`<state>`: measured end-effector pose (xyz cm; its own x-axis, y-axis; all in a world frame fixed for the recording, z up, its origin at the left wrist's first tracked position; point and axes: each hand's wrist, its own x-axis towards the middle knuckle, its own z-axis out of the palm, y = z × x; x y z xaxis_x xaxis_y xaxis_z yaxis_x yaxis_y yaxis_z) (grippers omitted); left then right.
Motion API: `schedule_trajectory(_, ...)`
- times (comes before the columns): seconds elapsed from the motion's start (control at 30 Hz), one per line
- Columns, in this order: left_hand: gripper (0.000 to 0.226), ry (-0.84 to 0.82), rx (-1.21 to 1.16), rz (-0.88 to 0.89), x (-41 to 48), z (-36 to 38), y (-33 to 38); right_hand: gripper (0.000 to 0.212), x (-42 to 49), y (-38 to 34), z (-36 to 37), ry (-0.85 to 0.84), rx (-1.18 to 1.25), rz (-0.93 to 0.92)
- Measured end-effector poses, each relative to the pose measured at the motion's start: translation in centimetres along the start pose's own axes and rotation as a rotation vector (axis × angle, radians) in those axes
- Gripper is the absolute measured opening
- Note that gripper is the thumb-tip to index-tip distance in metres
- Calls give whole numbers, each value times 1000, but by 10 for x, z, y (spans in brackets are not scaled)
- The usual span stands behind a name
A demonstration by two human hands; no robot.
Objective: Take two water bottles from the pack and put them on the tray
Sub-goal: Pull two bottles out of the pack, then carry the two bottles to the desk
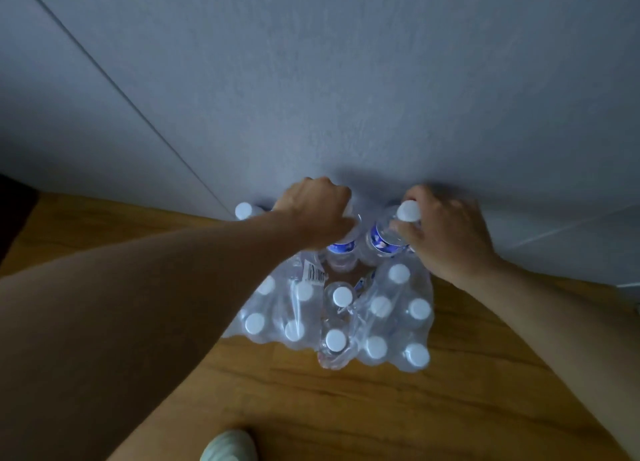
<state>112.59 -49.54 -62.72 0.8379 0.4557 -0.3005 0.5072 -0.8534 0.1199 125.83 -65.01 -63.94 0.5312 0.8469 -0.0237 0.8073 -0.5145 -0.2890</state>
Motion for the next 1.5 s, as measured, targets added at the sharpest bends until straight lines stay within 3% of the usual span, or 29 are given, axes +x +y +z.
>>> schedule_trajectory(0.1, 44, 51, -38, -71, -23, -48, -10, 24, 0, -11, -57, -6, 180, 117)
schedule_trajectory(0.2, 44, 70, -77, -132, -58, -102, -20, 20, -9, -35, -120, 2, 250, 109)
schedule_trajectory(0.53, 42, 229, -152, -341, -256, -328, -34, 19, -44, -212, -359, -217, 126, -294)
schedule_trajectory(0.87, 44, 538, -265, -719, -513, -554, -81, 22, -104, -445, -577, -162, 348, -586)
schedule_trajectory(1.07, 30, 706, -382, -871, -648, -608, -136, 20, -114, -586, -633, -156, 339, -786)
schedule_trajectory(1.17, 37, 760, -364, -938, -710, -622, -173, 23, -127, -659, -643, -132, 294, -907)
schedule_trajectory(1.5, 34, 831, -259, -1087, -884, -633, -274, 27, -184, -866, -620, -102, 283, -1135)
